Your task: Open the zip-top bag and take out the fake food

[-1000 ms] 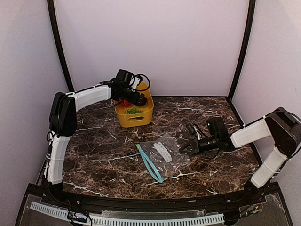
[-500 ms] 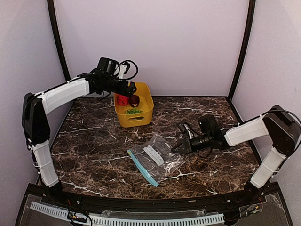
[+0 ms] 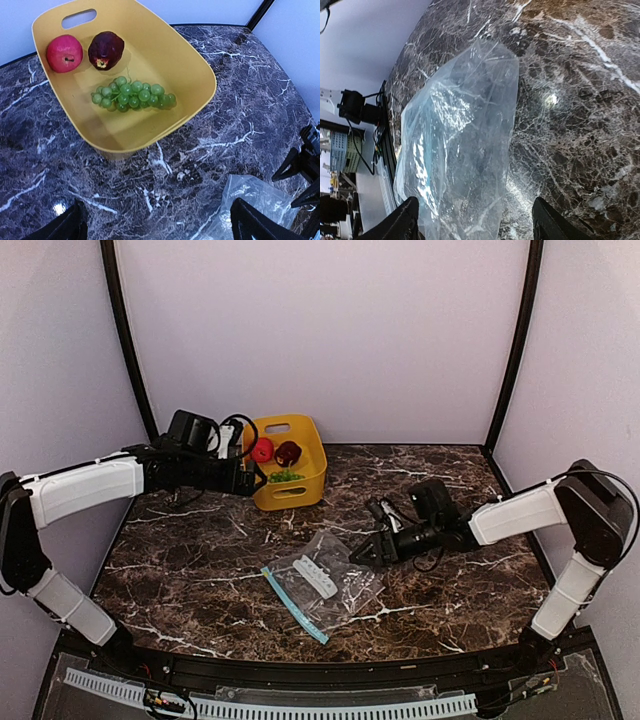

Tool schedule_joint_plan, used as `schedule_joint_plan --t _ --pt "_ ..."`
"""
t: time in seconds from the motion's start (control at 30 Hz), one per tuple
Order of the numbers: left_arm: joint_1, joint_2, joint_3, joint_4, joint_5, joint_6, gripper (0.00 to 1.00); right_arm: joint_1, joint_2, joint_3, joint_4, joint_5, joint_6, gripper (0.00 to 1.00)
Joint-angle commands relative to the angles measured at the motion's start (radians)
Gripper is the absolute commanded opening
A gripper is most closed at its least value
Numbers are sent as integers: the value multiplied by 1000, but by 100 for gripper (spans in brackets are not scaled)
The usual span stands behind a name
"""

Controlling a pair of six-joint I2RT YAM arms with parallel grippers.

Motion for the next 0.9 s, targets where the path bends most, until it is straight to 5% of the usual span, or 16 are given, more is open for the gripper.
schedule_joint_plan --t 0.0,0.27,0.67,0.87 --pt "-1 -124 -112 4 41 -71 99 -16 -78 53 -101 43 -73 81" --pt "-1 -318 -266 -71 -69 -150 99 -132 -250 30 -172 79 -100 98" --pt "-1 -666 -568 -45 -345 -307 99 -224 -600 -219 -106 261 -59 99" --pt "-1 -659 -594 -63 -403 -333 99 -229 -627 -302 -38 258 -25 99"
